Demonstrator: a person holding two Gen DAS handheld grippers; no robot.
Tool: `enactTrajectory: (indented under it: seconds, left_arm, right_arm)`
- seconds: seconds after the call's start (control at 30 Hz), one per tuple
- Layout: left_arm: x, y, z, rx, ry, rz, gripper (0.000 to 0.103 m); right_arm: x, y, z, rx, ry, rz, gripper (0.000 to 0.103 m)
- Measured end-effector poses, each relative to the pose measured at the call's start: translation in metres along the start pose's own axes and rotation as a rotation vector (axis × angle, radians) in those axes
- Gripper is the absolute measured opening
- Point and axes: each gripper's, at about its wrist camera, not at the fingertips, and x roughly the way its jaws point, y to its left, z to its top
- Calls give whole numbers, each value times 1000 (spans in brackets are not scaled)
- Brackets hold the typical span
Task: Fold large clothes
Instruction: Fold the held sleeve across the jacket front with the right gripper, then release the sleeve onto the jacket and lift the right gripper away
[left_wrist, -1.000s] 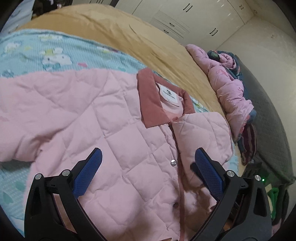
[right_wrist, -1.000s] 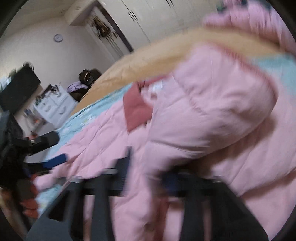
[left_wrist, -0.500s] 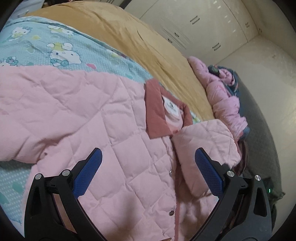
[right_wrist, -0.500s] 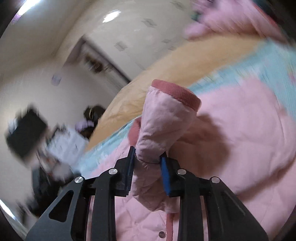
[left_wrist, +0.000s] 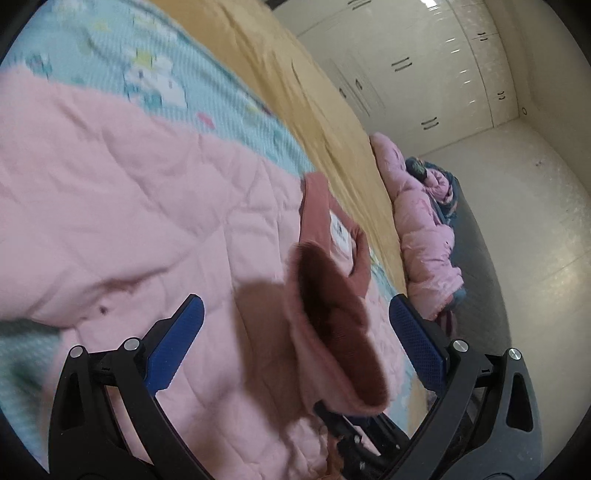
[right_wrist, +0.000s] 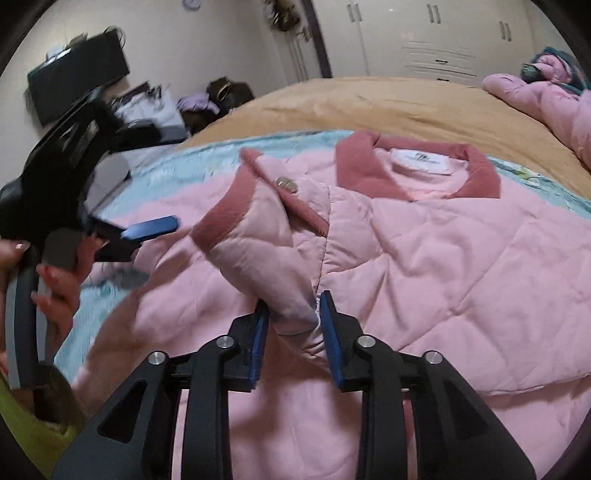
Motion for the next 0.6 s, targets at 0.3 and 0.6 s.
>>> enactTrajectory:
  seconds: [0.3, 0.6]
  left_arm:
    - [35, 5, -18, 28, 108, 45, 94]
    - [33, -27, -37, 225, 60, 161, 9]
  right_arm:
    - [-35, -26, -3, 146, -18, 43, 52]
    - [-98, -90, -3, 327, -182, -120, 52]
